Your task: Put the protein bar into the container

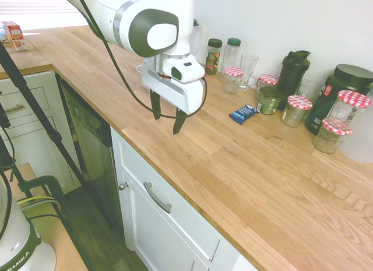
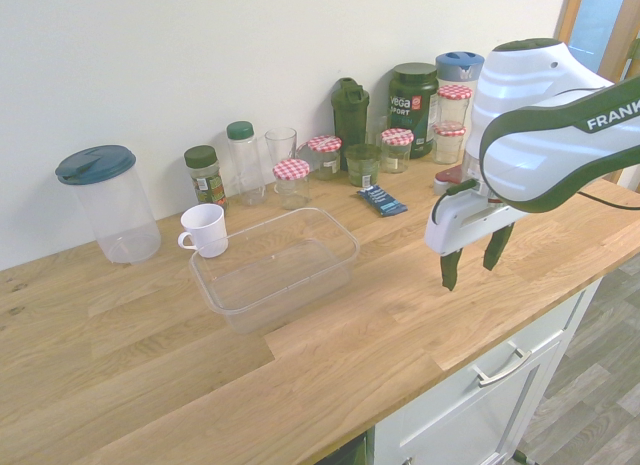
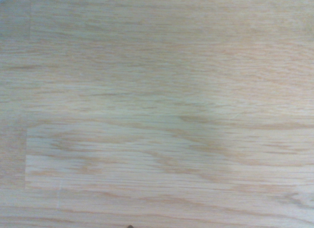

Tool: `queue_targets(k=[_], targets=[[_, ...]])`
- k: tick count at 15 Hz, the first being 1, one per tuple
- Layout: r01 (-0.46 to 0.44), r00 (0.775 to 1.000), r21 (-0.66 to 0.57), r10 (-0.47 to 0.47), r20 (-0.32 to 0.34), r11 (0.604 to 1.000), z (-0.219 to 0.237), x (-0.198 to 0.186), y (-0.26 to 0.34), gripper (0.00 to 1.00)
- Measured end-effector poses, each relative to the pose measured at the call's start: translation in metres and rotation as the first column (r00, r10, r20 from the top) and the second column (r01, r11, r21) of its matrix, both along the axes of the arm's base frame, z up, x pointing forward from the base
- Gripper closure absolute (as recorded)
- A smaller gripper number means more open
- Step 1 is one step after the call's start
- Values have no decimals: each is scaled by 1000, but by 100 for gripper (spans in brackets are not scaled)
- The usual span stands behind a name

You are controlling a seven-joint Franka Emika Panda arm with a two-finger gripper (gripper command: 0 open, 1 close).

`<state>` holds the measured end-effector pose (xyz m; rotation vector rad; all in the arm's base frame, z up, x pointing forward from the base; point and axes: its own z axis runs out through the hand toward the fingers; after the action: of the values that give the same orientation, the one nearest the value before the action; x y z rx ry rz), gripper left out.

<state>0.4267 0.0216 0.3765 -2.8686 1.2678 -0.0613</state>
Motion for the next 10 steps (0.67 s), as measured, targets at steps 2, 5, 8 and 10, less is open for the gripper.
queue_targets(k=[2,5,8,10], targets=[[2,1000,0,-2,-1,1000,0,0,-1,0],[24,1000,4,-24,17,1000,10,10,-13,0],[20,999,-19,-20,32,1000,33,43,-27,0],[7,999,-40,-5,45,999,42,73,-31,0]])
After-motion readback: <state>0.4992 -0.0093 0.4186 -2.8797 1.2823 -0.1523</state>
